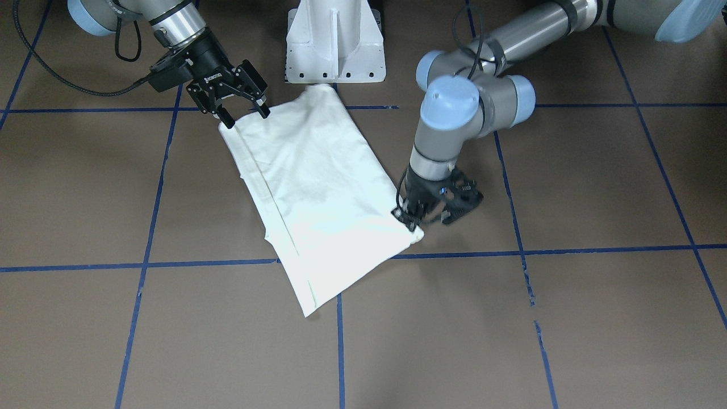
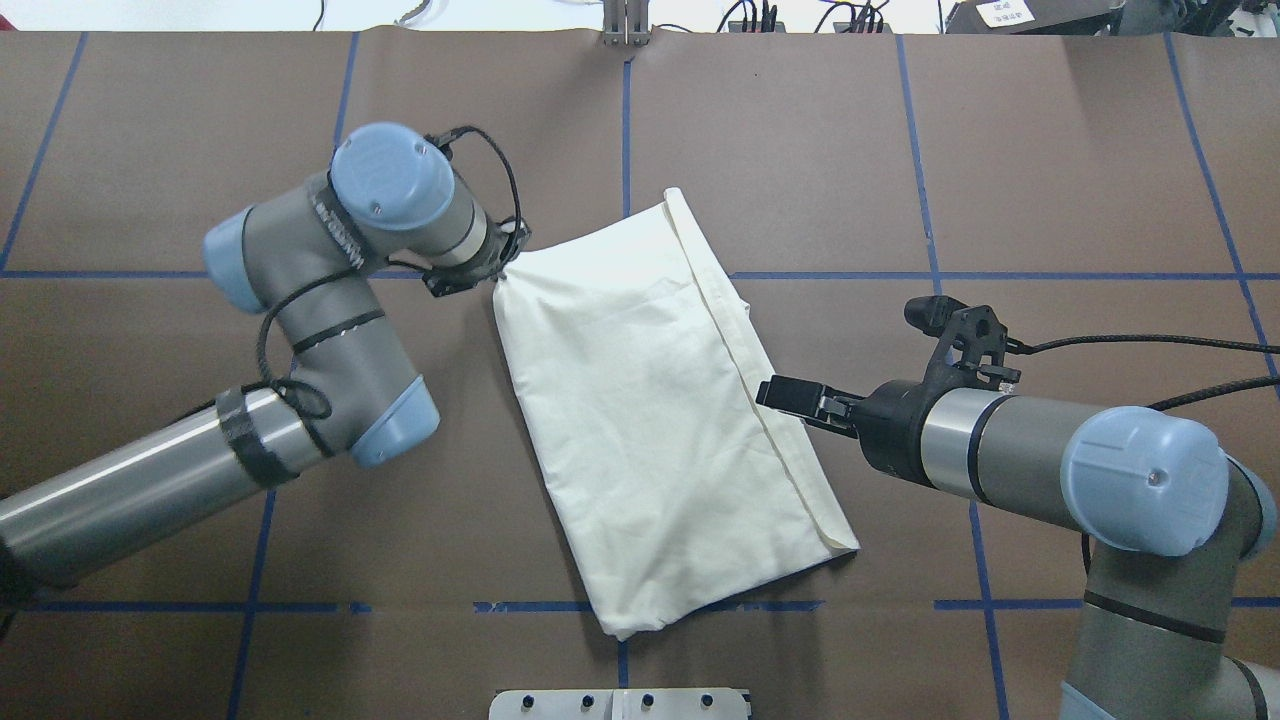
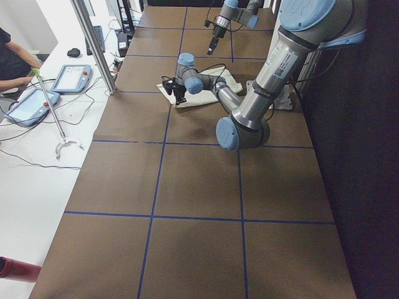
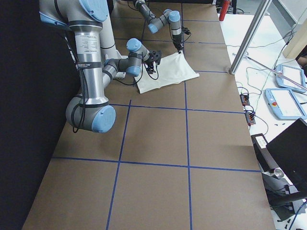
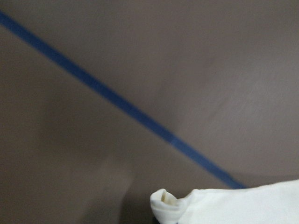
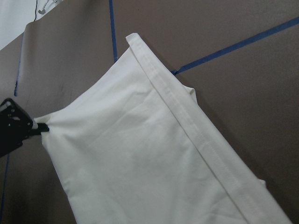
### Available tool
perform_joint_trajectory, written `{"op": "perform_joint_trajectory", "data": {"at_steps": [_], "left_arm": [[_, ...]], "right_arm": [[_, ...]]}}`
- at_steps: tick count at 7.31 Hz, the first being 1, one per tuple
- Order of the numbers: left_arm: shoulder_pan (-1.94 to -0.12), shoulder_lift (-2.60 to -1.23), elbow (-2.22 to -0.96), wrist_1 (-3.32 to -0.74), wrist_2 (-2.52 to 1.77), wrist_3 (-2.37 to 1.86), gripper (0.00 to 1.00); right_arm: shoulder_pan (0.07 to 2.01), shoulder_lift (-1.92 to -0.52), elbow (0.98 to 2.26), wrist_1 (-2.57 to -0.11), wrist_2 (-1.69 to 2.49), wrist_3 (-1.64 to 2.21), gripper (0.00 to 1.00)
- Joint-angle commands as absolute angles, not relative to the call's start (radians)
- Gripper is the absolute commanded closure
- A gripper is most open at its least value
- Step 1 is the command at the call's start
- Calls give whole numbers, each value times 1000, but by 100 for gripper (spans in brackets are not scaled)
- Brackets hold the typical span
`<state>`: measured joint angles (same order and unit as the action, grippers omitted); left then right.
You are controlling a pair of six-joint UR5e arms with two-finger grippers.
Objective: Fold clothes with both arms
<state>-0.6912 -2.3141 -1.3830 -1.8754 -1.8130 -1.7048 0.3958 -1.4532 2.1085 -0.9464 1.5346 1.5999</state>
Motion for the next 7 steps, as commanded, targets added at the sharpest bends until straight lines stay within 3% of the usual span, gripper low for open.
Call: {"op": "perform_joint_trajectory", "data": {"at_steps": [1, 3, 4, 5, 7], "left_arm": [[-767, -2462, -1116, -2070, -1804, -1635, 100], [-765, -2461, -1031, -2206, -1767, -1603, 100], [-765, -2442, -1028, -2206, -1766, -1521, 1], [-790, -2428, -1035, -2206, -1769, -1459, 0], [-837, -2364, -1205, -2148, -1881, -1415, 0]], "right_arm": [[396, -1454, 2106, -946, 1532, 1600, 0], [394, -1454, 2106, -946, 1528, 1600, 0], [394, -1454, 2099, -946, 1528, 1600, 0], [393, -1453, 2086, -953, 1529, 1600, 0], [402, -1447, 2034, -986, 1539, 1574, 0]]}}
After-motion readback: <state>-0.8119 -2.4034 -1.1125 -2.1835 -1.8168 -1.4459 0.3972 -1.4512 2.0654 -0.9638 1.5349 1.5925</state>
